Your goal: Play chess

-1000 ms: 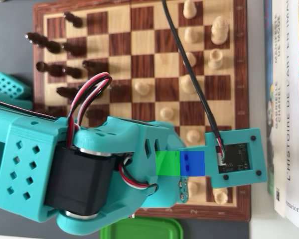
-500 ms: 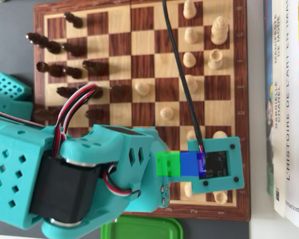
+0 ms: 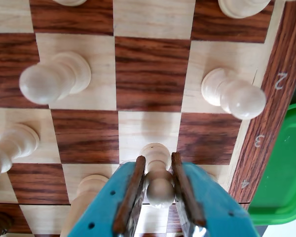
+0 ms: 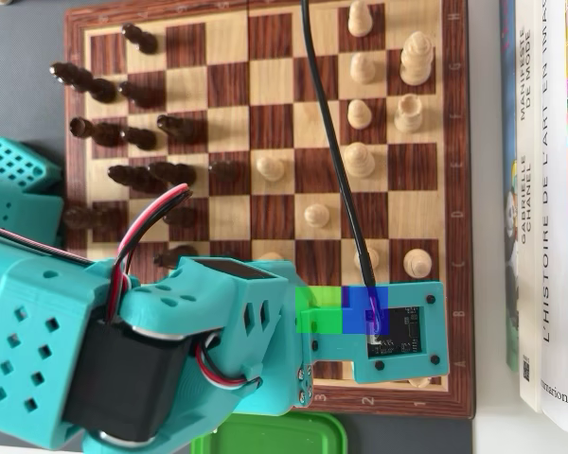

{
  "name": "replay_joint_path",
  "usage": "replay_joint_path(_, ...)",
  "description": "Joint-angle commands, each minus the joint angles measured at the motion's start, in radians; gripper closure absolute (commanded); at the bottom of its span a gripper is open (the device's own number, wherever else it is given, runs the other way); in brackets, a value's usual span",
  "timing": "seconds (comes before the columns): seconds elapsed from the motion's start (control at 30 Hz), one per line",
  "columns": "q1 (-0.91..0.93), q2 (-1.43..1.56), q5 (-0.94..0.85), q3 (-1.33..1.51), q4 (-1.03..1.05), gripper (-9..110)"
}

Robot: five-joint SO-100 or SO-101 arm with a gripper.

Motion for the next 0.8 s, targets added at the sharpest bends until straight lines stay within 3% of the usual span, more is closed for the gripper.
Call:
replay_joint_path(0.0,0.006,0.049,-0.006,-0.003,-0.02,97)
replay_joint_path(0.77,-0.005,-0.017,-0.006,-0.014,-0.018,97)
